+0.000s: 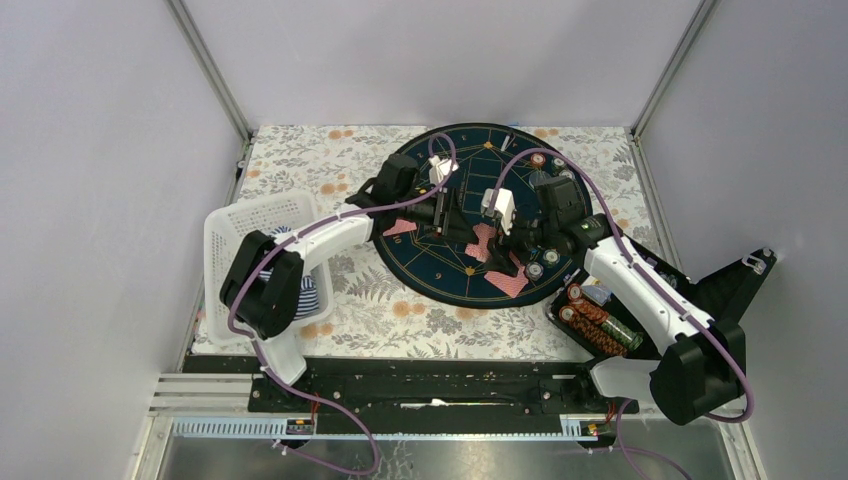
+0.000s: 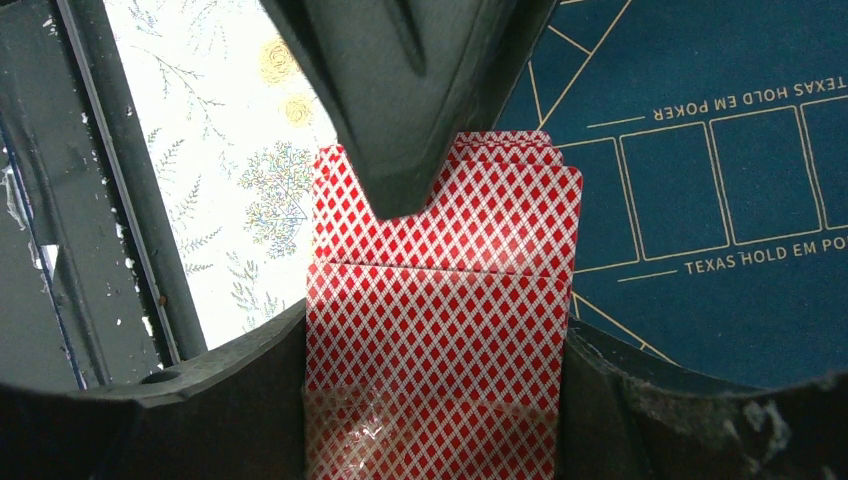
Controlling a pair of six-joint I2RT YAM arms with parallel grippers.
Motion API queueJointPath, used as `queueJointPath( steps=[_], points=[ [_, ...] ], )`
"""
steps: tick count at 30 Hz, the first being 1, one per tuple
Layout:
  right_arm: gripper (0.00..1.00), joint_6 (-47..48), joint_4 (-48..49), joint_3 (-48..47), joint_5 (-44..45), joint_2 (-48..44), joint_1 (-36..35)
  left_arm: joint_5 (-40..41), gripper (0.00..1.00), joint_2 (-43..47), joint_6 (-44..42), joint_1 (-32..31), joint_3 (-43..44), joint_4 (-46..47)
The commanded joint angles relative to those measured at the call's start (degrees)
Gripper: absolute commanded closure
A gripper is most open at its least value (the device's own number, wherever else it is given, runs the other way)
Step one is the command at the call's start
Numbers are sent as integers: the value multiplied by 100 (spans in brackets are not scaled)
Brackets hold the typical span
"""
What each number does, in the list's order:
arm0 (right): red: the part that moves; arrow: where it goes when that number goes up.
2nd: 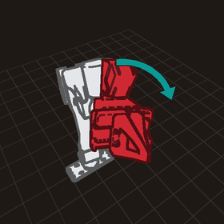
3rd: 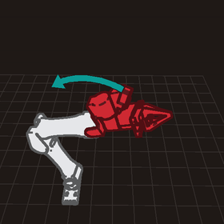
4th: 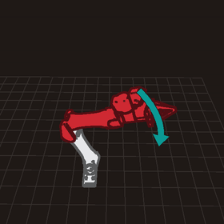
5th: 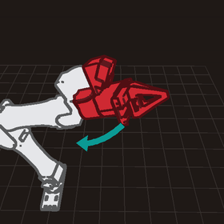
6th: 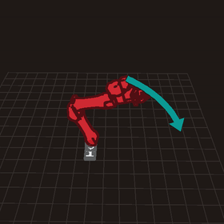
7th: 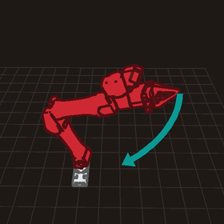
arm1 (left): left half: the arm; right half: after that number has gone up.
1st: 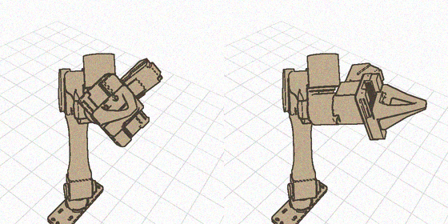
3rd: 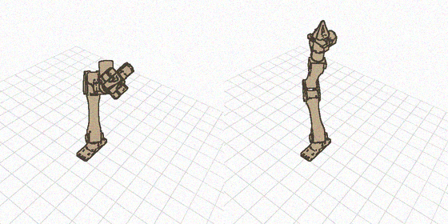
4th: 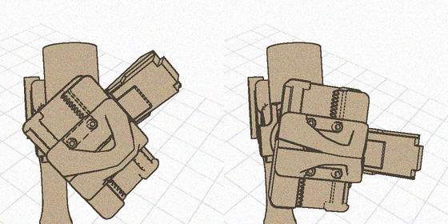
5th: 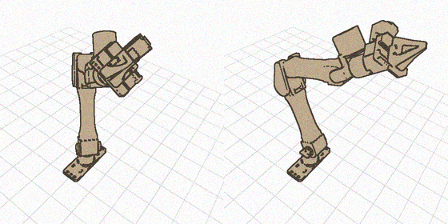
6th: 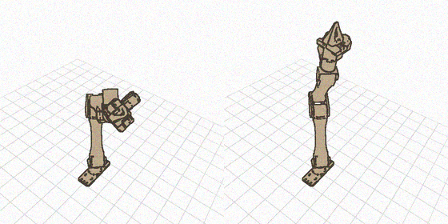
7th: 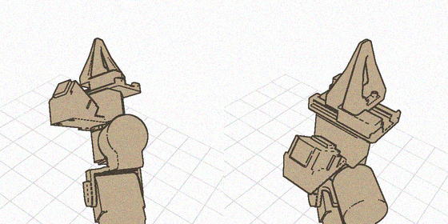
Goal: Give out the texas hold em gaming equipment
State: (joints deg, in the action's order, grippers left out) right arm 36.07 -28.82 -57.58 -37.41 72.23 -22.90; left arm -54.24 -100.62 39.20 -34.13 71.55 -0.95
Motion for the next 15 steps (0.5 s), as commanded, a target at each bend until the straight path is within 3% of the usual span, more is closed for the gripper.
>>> queueJointPath(
  steps=[1, 8, 12, 15],
  points=[
    [100, 128, 317, 3, -320, -217, -65, -94, 52, 349, 3, 205, -161, 147],
    [100, 150, 338, -7, -373, -190, -66, -106, 58, 566, -86, 275, -262, 108],
    [100, 183, 314, -4, -390, -144, -66, -249, 42, 664, -21, 226, -246, 322],
    [100, 189, 342, -5, -418, -107, -70, -234, 39, 611, 12, 127, -170, 356]
  ],
)
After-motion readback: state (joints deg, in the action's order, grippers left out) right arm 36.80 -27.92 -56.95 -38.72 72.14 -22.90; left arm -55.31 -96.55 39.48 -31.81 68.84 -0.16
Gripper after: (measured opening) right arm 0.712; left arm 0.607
